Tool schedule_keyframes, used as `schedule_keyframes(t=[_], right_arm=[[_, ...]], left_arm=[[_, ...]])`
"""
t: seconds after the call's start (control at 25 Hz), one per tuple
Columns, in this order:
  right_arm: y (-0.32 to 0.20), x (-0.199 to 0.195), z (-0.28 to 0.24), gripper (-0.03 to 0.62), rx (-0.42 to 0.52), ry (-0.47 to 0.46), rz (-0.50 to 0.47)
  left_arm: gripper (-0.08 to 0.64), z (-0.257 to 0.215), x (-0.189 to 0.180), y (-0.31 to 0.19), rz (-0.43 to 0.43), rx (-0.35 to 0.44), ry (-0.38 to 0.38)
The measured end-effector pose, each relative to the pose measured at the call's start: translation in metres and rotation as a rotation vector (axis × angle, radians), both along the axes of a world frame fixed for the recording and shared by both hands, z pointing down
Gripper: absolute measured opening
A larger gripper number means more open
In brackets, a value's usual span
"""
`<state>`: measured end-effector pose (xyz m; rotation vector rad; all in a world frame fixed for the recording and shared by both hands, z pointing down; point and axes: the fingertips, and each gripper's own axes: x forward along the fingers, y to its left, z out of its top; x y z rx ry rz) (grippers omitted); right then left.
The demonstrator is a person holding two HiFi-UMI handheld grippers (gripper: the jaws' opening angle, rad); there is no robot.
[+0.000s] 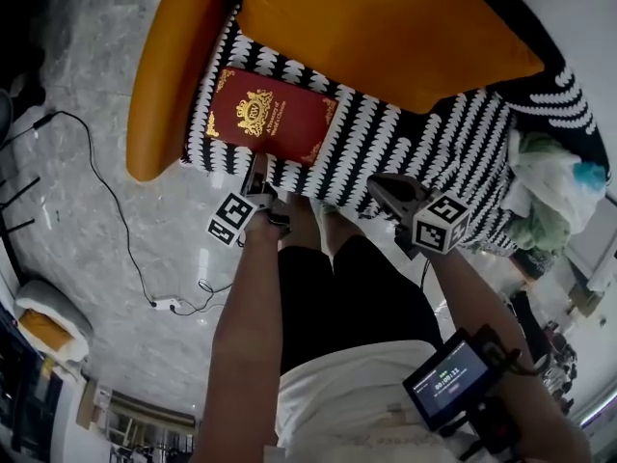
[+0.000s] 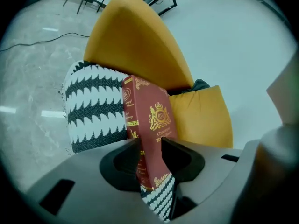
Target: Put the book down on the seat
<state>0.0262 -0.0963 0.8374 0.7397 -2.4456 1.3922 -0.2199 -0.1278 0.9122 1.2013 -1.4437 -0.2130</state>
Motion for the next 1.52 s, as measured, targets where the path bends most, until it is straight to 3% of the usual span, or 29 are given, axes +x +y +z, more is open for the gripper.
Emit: schedule_keyframes(t=[0.12, 0.28, 0.36, 0.48, 0.76, 1.08, 1.32, 1.52], right_arm=[[0.007, 0.003, -0.001, 0.014, 0.02, -0.003, -0.007], [0.017, 0.007, -0.004, 0.015, 0.04, -0.002, -0.02], [0.018, 0.008, -0.011, 0.014, 0.058, -0.009, -0.032], [0.029, 0.014, -0.026, 0.014, 0.073, -0.01, -0.058], [0.023, 0.031, -0.072, 0.014, 0.158, -0.021, -0.082], [0.008, 0.044, -0.142, 0.014, 0.28, -0.068, -0.092], [0.011, 0.051, -0.201, 0.014, 0.376, -0.112, -0.072], [0.024, 0.061, -0.234, 0.014, 0.439, -0.139, -0.051]], left_arm=[[0.078, -0.009, 0.01, 0.014, 0.099, -0.011, -0.04], [0.011, -0.022, 0.032, 0.039, 0.362, -0.051, -0.159], [0.011, -0.037, 0.041, 0.047, 0.448, -0.029, -0.207], [0.011, -0.062, 0.057, 0.067, 0.512, 0.006, -0.228], [0.011, -0.138, 0.081, 0.081, 0.515, 0.124, -0.308], [0.011, -0.222, 0.121, 0.084, 0.578, 0.249, -0.405], [0.011, -0.293, 0.135, 0.087, 0.559, 0.344, -0.414], [0.011, -0.335, 0.146, 0.098, 0.581, 0.402, -0.465]])
